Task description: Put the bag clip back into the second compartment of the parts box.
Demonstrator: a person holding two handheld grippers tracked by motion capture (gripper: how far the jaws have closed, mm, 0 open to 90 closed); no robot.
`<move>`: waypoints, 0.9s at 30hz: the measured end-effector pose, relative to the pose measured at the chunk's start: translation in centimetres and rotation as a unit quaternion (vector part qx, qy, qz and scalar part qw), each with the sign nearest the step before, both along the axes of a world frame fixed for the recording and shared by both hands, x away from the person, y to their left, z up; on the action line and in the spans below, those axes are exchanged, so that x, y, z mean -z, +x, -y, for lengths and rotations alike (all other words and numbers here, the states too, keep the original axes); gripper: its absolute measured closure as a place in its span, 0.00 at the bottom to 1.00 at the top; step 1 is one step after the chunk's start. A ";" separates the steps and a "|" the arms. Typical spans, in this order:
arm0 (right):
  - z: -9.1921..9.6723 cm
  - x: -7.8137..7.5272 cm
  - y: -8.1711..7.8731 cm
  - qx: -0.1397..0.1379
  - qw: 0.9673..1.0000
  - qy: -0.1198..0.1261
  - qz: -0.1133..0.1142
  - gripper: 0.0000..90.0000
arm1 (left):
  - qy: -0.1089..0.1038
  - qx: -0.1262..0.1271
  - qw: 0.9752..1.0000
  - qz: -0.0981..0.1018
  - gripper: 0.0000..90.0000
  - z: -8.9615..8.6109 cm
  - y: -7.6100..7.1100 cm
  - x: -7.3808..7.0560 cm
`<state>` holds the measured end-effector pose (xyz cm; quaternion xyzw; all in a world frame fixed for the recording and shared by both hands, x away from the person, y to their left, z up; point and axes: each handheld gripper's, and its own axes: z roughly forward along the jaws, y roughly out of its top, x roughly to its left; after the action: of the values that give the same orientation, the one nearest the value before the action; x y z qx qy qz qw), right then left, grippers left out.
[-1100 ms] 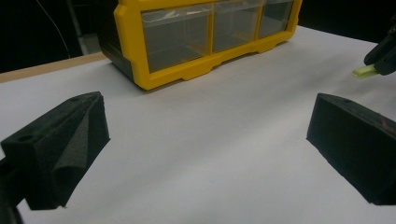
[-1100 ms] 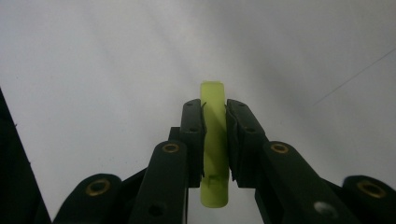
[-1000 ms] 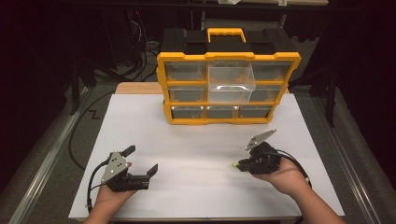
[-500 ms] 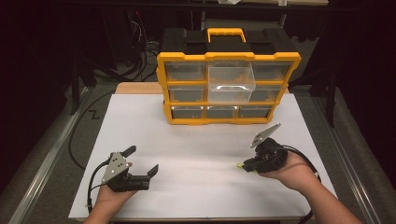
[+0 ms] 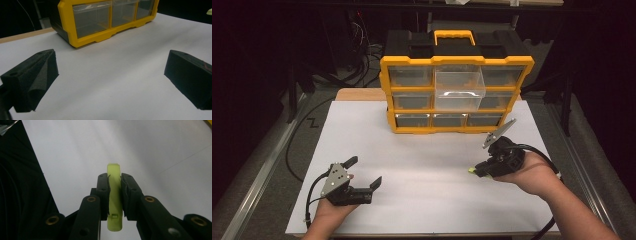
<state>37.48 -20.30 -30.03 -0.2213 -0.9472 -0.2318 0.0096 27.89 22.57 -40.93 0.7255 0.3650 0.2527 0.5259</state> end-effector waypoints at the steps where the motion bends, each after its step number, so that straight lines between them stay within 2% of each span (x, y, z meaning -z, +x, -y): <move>1: -0.1 -0.3 0.0 -0.004 1.000 -0.002 0.001 0.88 | 0.000 0.000 1.000 0.000 0.00 0.0 0.0 0.0; 7: -0.3 -1.8 0.1 -0.013 1.000 -0.010 0.003 0.88 | -0.001 -0.001 1.000 0.001 0.00 -0.1 0.0 0.0; 27: -0.9 -6.3 0.9 -0.016 1.000 -0.007 0.015 0.88 | -0.004 0.003 1.000 0.002 0.00 0.0 0.0 0.0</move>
<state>38.37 -19.40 -23.68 -0.2030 -0.9523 -0.2279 -0.0026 27.91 22.58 -40.93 0.7239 0.3626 0.2507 0.5307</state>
